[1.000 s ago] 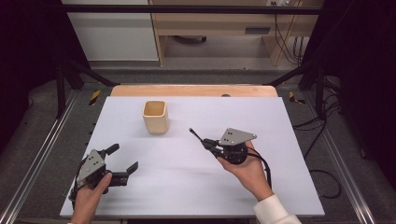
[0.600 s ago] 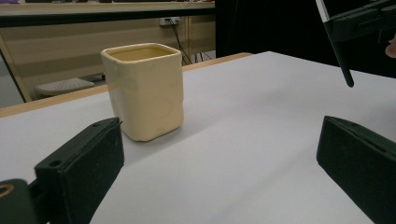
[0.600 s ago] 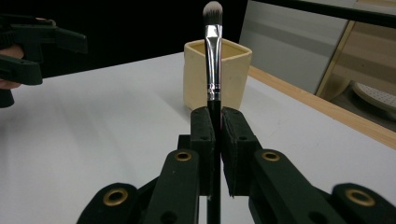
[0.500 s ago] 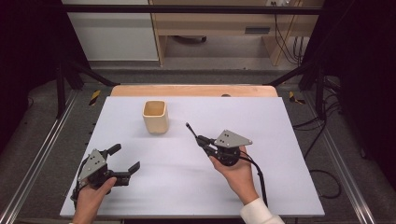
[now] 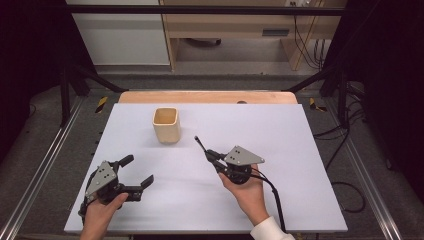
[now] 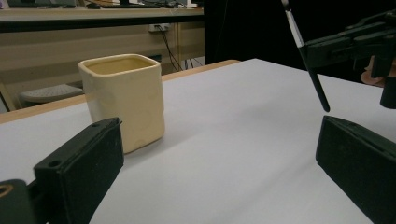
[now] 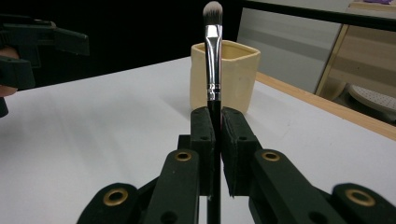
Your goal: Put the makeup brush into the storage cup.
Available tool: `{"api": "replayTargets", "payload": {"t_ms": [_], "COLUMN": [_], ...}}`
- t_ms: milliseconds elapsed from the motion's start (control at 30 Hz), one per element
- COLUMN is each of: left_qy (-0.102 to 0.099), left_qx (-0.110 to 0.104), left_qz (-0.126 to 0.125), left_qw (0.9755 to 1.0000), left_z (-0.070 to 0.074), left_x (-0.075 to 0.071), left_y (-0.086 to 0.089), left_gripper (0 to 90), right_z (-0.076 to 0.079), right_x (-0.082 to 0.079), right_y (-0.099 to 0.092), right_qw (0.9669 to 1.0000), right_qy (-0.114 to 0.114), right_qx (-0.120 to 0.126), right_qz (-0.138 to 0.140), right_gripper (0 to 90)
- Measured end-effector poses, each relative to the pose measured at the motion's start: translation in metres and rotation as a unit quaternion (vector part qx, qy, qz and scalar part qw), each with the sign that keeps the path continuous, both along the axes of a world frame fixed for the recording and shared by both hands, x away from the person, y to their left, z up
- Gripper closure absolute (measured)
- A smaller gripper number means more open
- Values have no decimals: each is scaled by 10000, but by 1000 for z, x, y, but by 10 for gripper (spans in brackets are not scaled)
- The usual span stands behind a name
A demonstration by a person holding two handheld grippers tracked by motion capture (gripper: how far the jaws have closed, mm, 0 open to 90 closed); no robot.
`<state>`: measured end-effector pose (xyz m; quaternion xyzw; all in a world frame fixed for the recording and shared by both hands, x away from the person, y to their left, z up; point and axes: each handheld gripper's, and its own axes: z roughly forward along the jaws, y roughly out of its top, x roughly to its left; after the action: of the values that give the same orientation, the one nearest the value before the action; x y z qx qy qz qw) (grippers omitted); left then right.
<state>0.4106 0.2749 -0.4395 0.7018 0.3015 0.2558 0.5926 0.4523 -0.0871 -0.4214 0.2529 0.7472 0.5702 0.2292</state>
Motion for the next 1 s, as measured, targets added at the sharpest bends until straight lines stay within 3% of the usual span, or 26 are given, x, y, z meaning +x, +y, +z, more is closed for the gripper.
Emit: {"api": "replayTargets", "payload": {"t_ms": [533, 800, 1000], "left_qy": [0, 57, 106], "left_qx": [-139, -430, -475], "left_qz": [-130, -13, 109], "left_qw": [9998, 9991, 9988], "left_z": [6, 11, 20], "left_x": [-7, -9, -9], "left_y": [-20, -22, -27], "left_gripper": [11, 25, 37], "right_z": [-8, -6, -4], "right_x": [-6, -6, -7], "right_y": [13, 16, 17], "right_qw": [10000, 9999, 9998], "right_qy": [-1, -61, -96], "right_qx": [78, 144, 178], "right_qz": [-27, -30, -64], "right_gripper": [840, 840, 841]}}
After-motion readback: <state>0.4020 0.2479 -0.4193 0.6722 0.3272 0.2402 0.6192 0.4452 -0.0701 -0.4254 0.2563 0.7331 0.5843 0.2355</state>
